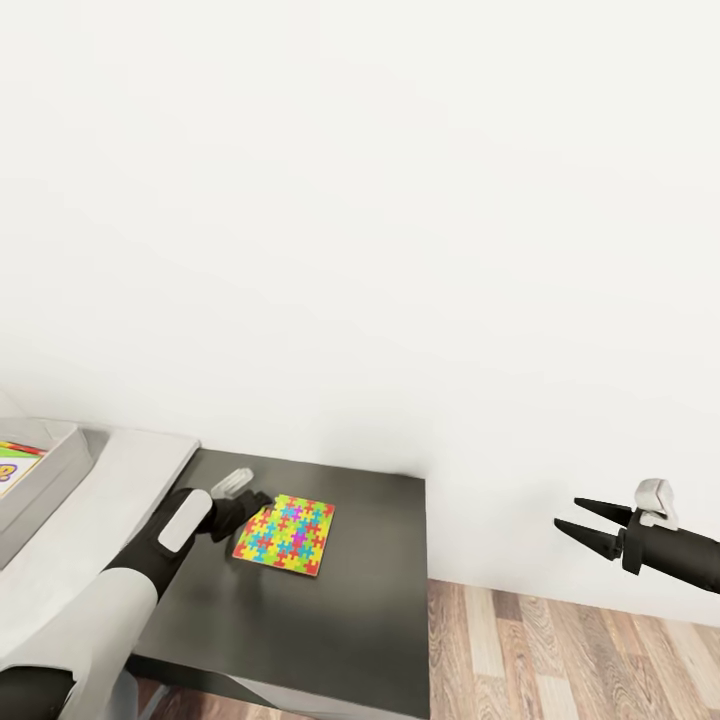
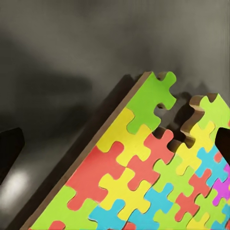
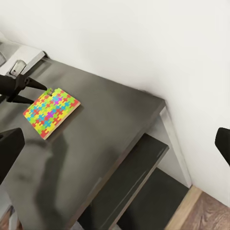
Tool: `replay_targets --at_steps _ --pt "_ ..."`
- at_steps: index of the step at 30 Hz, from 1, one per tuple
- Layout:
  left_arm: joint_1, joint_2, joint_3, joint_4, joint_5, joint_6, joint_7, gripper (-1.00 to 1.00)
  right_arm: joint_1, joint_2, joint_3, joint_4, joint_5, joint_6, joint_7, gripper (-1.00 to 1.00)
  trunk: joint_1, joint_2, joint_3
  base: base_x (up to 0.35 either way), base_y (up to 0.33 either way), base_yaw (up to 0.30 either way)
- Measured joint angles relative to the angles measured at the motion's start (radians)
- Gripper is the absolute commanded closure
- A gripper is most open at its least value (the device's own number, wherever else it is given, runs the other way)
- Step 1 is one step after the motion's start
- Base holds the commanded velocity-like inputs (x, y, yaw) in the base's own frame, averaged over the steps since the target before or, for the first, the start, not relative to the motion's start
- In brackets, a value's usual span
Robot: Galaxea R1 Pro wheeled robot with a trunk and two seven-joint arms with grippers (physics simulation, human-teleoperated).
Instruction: Put all the toys in the child's room - the three board games (two on the bed and one on the table), the two jigsaw puzzles on the table, and the tennis ball on the table - inside the toy box on the table in the child's room.
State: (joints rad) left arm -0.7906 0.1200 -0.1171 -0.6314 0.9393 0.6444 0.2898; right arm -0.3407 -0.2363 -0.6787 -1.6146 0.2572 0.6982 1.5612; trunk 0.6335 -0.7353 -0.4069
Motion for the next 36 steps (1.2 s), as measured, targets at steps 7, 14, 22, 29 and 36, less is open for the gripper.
replay_targets --at_steps 7,14,22,29,36 --pt "0.0 0.0 0.001 -0.001 -0.018 -0.001 0.001 -1.0 -0.001 0.0 -0.002 0.0 0.0 0.0 0.0 -1.0 0.0 0.0 0.0 0.0 0.0 -0.227" --pt "0.0 0.002 0.004 0.006 -0.001 -0.033 0.002 -1.0 -0.003 0.0 -0.003 0.0 0.0 0.0 0.0 -1.0 0.0 0.0 0.0 0.0 0.0 -0.08" --pt "0.002 -0.001 0.003 0.006 0.013 -0.058 -0.002 -1.0 -0.003 0.0 -0.003 0.0 0.0 0.0 0.0 -1.0 0.0 0.0 0.0 -0.029 -0.016 -0.007" --pt "0.002 -0.008 0.0 0.005 0.018 -0.06 -0.003 -1.0 -0.003 0.001 -0.003 0.0 0.0 0.001 0.0 -1.0 0.0 0.0 0.0 -0.123 -0.111 -0.001" --pt "0.002 -0.005 -0.002 0.006 0.019 -0.06 -0.003 -1.0 -0.003 0.001 -0.003 0.0 0.001 0.004 0.0 -1.0 0.0 0.0 0.0 -0.018 -0.019 -0.017"
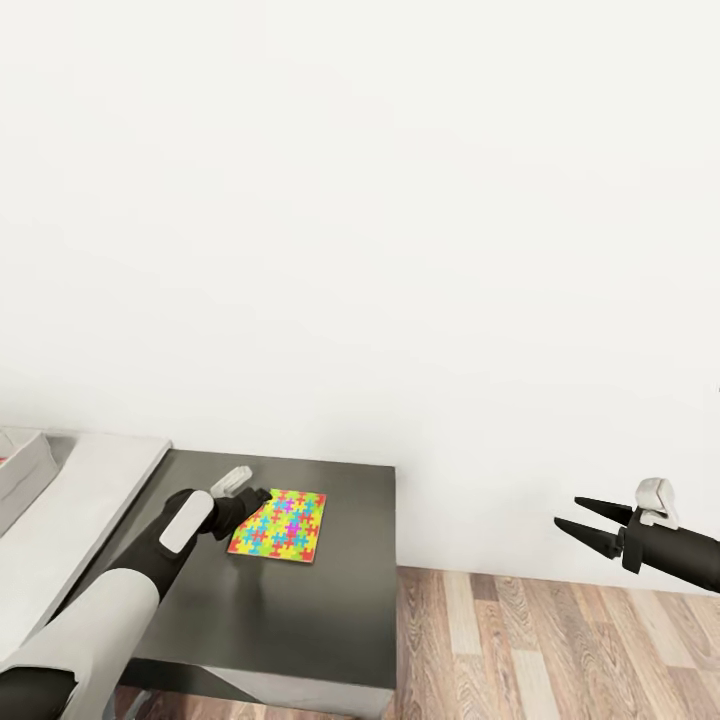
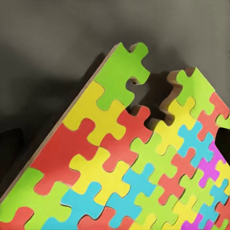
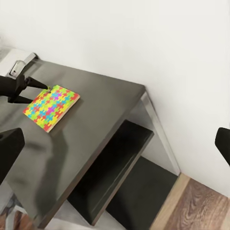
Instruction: Put all the toys in the child's room - the three board games (two on the bed and one on the table), the two jigsaw puzzles on the table, and the tennis ball on the table - inside the toy box on the table in the child's room.
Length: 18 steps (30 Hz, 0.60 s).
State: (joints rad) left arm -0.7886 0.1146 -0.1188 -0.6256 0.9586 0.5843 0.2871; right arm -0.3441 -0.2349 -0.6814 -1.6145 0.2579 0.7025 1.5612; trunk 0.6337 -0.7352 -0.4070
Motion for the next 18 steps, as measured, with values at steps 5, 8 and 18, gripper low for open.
replay_targets --at_steps 5,8,18 --pt "0.0 0.0 -0.004 0.0 -0.029 0.003 0.002 -1.0 -0.001 0.0 0.0 0.0 -0.001 0.003 0.0 -1.0 0.0 0.0 0.0 -0.002 -0.002 -0.212" --pt "0.0 -0.001 -0.006 -0.001 -0.032 0.003 0.002 -1.0 -0.001 0.0 0.0 0.0 -0.001 0.003 0.0 -1.0 0.0 0.0 0.0 0.0 -0.001 -0.271" --pt "0.0 -0.006 -0.011 -0.002 -0.016 0.0 0.004 -1.0 -0.001 0.0 -0.004 0.0 0.0 0.005 0.0 -1.0 0.0 0.0 0.0 -0.033 -0.052 -0.096"
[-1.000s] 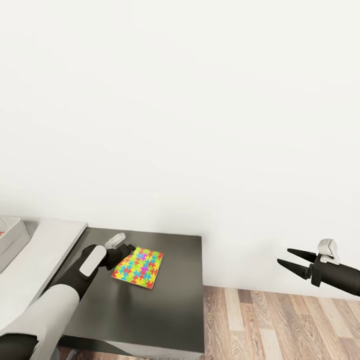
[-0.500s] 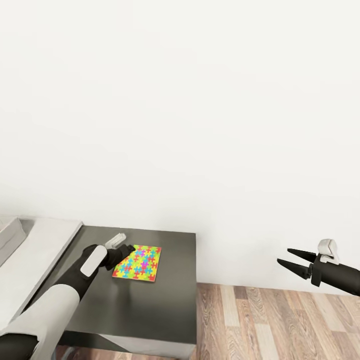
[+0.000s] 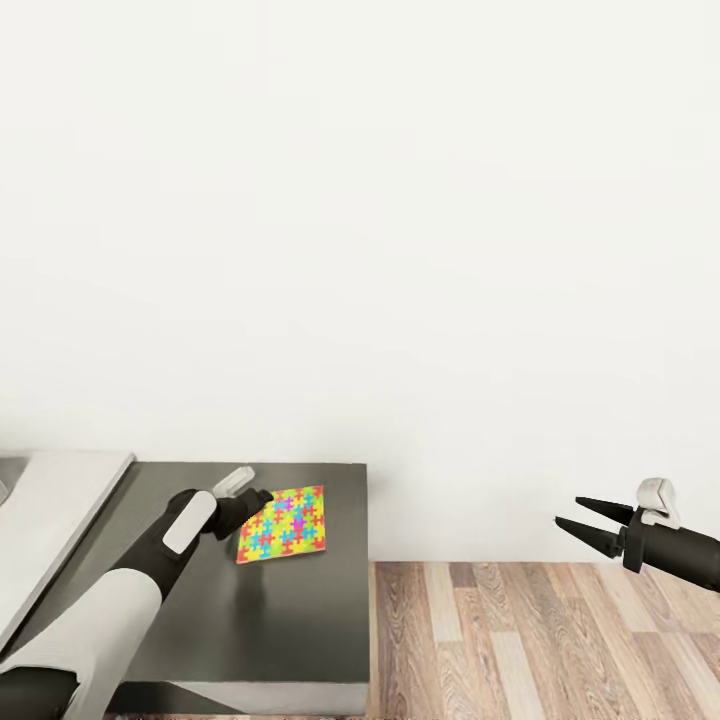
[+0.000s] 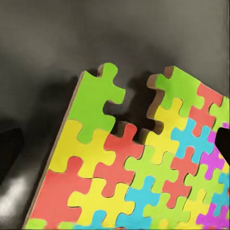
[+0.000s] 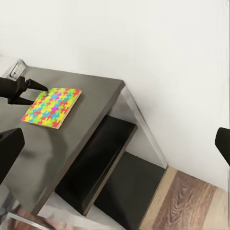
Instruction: Put all the toys in the child's room - the three board games (two on the bed and one on the table), the two jigsaw puzzles on the table, and the tennis ball on the table - inside the toy box on the table in the child's room.
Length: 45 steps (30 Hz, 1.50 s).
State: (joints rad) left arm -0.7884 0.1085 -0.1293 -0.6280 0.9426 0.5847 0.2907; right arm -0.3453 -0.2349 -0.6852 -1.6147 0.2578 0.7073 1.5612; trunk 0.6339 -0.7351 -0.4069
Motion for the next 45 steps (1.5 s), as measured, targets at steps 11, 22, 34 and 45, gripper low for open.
replay_targets --at_steps 11,22,34,45 --pt "0.0 -0.002 0.001 0.011 -0.008 0.002 -0.066 -1.0 0.0 0.0 -0.01 0.0 0.0 -0.001 0.0 -1.0 0.0 0.0 0.0 -0.054 -0.076 -0.002" --pt "-0.001 -0.002 0.0 0.014 -0.02 0.005 -0.076 -1.0 0.0 0.0 -0.01 0.0 0.0 -0.001 0.0 -1.0 0.0 0.0 0.0 -0.001 -0.002 -0.061" --pt "-0.001 -0.002 0.001 0.013 -0.01 0.004 -0.077 -1.0 0.001 0.0 -0.011 0.0 0.0 -0.001 0.0 -1.0 0.0 0.0 0.0 0.0 0.0 -0.165" --pt "-0.007 -0.003 0.002 0.02 -0.019 0.009 -0.073 -1.0 0.002 0.001 -0.011 0.0 0.0 -0.003 0.0 -1.0 0.0 0.0 0.0 0.0 0.0 -0.158"
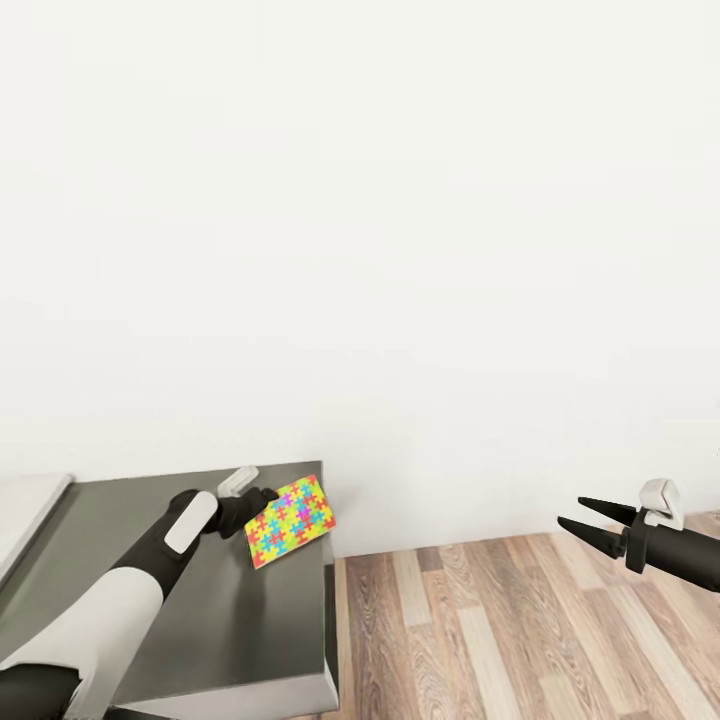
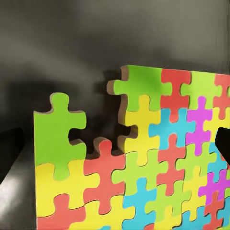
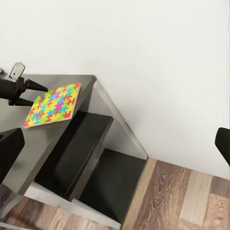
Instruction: Put all the toys in the child's room - the three board games (two on the bed and one on the table), the two jigsaw puzzles on the table, and the tennis ball on the table - inside the toy box on the table in the child's room.
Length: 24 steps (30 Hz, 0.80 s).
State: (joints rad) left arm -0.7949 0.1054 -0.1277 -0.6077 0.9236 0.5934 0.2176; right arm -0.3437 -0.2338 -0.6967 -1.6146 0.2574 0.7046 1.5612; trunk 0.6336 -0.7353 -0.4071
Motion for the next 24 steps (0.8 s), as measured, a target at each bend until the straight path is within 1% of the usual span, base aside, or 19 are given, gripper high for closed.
replay_targets --at_steps 9,10,15,24 --pt "-0.012 -0.003 0.001 0.019 0.015 0.001 -0.003 -1.0 0.001 0.0 -0.003 0.0 0.0 -0.005 0.0 -1.0 0.0 0.0 0.0 0.0 0.0 -0.037" --pt "-0.012 -0.004 0.0 0.015 0.026 0.001 -0.001 -1.0 0.002 0.001 -0.003 0.0 0.0 -0.005 0.0 -1.0 0.0 0.0 0.0 0.0 0.0 -0.176" --pt "-0.014 -0.004 -0.001 -0.013 0.026 0.007 0.004 -1.0 0.002 0.0 -0.003 0.0 0.0 -0.006 0.0 -1.0 0.0 0.0 0.0 0.0 0.0 -0.146" --pt "-0.014 -0.004 -0.001 -0.027 0.026 0.01 0.005 -1.0 0.001 0.002 -0.004 0.0 0.0 -0.006 0.0 -1.0 0.0 0.0 0.0 0.0 0.0 -0.02"
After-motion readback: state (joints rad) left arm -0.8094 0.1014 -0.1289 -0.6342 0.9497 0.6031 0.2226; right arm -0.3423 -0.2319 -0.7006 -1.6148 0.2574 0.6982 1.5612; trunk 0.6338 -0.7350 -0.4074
